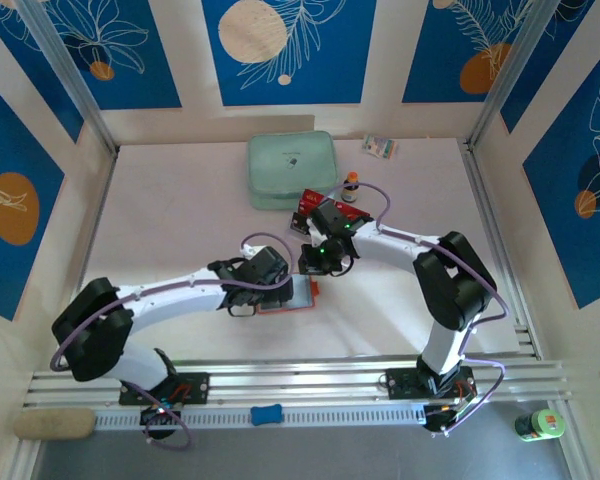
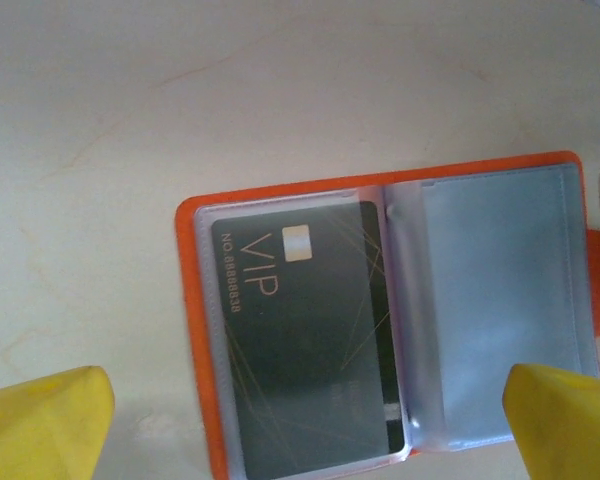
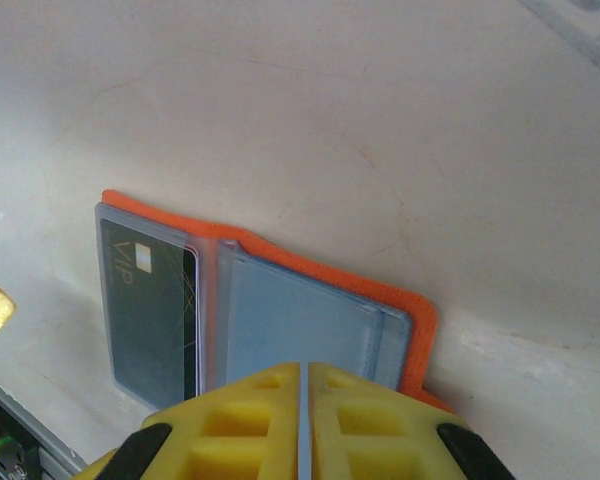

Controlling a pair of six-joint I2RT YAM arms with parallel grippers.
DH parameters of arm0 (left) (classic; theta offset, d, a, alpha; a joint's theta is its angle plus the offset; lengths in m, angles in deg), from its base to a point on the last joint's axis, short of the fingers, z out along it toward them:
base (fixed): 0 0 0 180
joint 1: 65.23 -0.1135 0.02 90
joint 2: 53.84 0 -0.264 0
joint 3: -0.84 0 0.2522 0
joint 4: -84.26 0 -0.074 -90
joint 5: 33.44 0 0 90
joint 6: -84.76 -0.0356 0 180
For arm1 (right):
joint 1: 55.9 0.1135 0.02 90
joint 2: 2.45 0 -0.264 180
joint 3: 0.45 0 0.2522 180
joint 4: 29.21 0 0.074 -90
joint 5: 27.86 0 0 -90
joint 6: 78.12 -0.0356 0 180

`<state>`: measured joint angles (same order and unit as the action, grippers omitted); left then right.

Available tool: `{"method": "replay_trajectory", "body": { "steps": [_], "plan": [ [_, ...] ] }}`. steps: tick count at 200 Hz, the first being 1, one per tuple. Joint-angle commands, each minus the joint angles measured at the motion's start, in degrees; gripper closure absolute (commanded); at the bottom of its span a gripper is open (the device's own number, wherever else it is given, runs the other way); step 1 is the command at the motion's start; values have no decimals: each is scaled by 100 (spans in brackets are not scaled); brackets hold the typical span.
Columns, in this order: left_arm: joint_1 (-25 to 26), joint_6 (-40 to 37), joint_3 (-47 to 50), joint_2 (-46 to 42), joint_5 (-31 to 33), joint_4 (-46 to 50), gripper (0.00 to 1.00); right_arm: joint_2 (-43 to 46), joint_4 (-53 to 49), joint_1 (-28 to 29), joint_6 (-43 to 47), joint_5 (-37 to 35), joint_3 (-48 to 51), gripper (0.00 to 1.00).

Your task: Put the credit cards into the card holder

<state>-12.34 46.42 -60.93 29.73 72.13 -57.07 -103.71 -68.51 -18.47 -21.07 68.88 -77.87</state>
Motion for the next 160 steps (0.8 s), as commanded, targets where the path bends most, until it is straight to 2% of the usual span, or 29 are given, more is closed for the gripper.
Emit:
{"method": "replay_trajectory", "body": {
  "steps": [1, 81, 160],
  "plan": [
    [132, 94, -221, 115, 413, 245, 0, -113, -65, 1, 111, 223, -112, 89],
    [179, 179, 19, 132, 684, -2, 0, -340, -37, -17, 157, 237, -85, 90],
    [179, -103, 154, 432, 174, -427, 0, -507, 257, 168, -82, 503, 191, 91]
  ]
}}
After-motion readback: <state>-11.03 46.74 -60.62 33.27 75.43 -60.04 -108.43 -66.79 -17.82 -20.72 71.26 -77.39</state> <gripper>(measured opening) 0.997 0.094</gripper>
